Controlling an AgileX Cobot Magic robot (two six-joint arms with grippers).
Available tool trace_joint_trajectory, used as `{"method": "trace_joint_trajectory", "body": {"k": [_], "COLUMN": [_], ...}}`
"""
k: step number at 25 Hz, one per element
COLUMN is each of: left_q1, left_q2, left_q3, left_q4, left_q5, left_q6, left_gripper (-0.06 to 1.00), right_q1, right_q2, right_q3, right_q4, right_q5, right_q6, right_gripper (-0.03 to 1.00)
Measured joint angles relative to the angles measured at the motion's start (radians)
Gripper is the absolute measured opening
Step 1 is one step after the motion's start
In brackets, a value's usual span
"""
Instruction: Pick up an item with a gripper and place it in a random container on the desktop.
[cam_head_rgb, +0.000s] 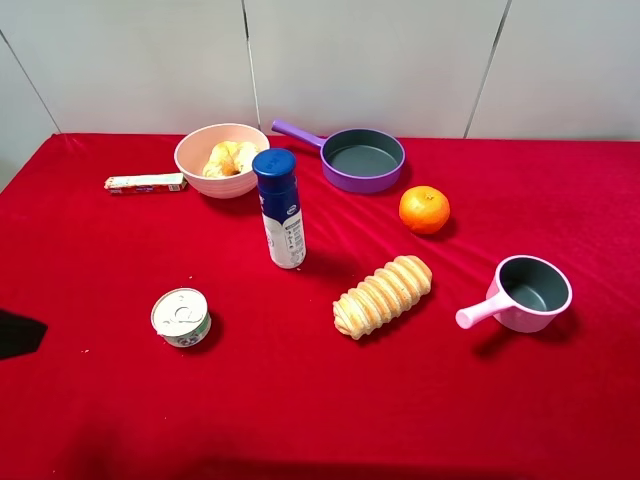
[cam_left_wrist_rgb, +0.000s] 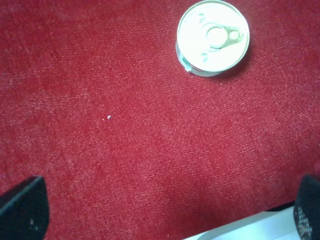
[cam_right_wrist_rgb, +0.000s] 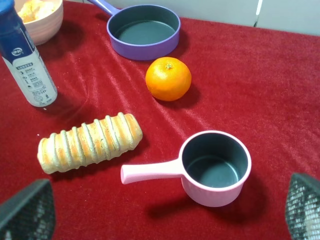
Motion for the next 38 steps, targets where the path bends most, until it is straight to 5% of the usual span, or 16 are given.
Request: {"method": "trace_joint_trajectory", "body": {"k": [7, 13, 23, 31, 38], "left_q1": [0.0, 0.0, 0.002, 0.111, 0.119], "left_q2": [0.0, 0.0, -0.002, -0.002, -0.094], "left_q3": [-0.003, -0.01, 0.007, 0.007, 0.007], "left_q4": [0.0, 0.013, 0.02, 0.021, 0.023], "left_q5": [0.028, 0.165, 0.154, 0.154, 0.154], "left_q6": [0.0, 0.002, 0.002, 0.003, 0.004], "left_gripper": [0.97, 0.97, 0.97, 0.97, 0.97], "right_q1": [0.0, 0.0, 0.0, 0.0, 0.0], "right_q2": [0.0, 0.0, 0.0, 0.0, 0.0], "right_q3": [0.0, 0.0, 0.0, 0.0, 0.0], "right_q4": [0.0, 0.0, 0.0, 0.0, 0.0], "right_q5": [0.0, 0.0, 0.0, 0.0, 0.0], "right_q6": [0.0, 0.0, 0.0, 0.0, 0.0], "right_gripper": [0.69, 0.69, 0.69, 0.69, 0.69]}}
